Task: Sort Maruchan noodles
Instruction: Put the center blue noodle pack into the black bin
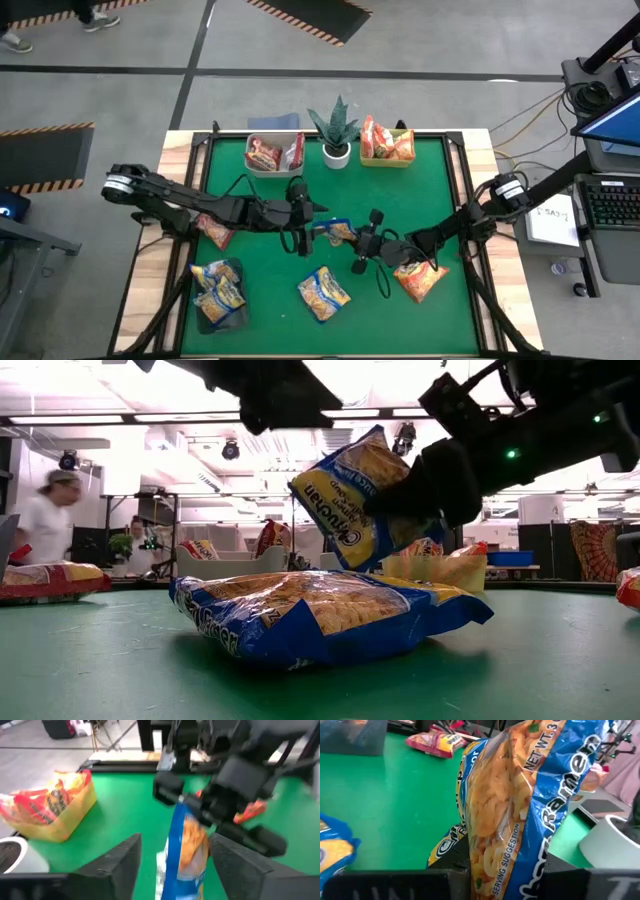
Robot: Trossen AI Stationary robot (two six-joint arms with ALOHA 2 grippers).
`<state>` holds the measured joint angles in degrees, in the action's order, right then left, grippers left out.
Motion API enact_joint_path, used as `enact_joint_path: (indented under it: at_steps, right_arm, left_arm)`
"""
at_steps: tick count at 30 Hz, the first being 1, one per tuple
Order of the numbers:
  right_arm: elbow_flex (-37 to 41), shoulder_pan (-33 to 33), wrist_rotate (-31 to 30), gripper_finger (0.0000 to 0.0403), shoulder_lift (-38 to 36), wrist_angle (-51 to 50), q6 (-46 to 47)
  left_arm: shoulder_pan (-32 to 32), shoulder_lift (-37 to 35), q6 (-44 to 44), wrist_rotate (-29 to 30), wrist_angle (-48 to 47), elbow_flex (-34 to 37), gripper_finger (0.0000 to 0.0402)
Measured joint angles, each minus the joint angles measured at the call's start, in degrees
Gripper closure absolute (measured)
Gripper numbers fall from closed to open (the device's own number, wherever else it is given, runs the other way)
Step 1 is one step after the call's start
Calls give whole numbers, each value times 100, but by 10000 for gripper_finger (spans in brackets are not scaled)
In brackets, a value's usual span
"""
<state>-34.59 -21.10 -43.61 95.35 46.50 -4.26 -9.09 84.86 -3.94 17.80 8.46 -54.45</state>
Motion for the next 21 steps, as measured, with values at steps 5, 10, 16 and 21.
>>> enact_joint_path:
  at_steps: [5, 10, 16, 21]
  right_arm:
    - [0, -3, -22, 326, 0, 55, -244]
    - [0, -3, -11, 326, 0, 53, -283]
    - [0, -7, 18, 326, 2, 33, -324]
    - [0, -3, 65, 326, 2, 35, -322]
  left_arm:
    - [121, 355, 112, -82, -46, 28, 127]
    - [215, 743, -2, -494, 63, 28, 115]
    - [217, 1015, -1, -936, 418, 8, 129]
    - [224, 1019, -1, -935, 414, -18, 170]
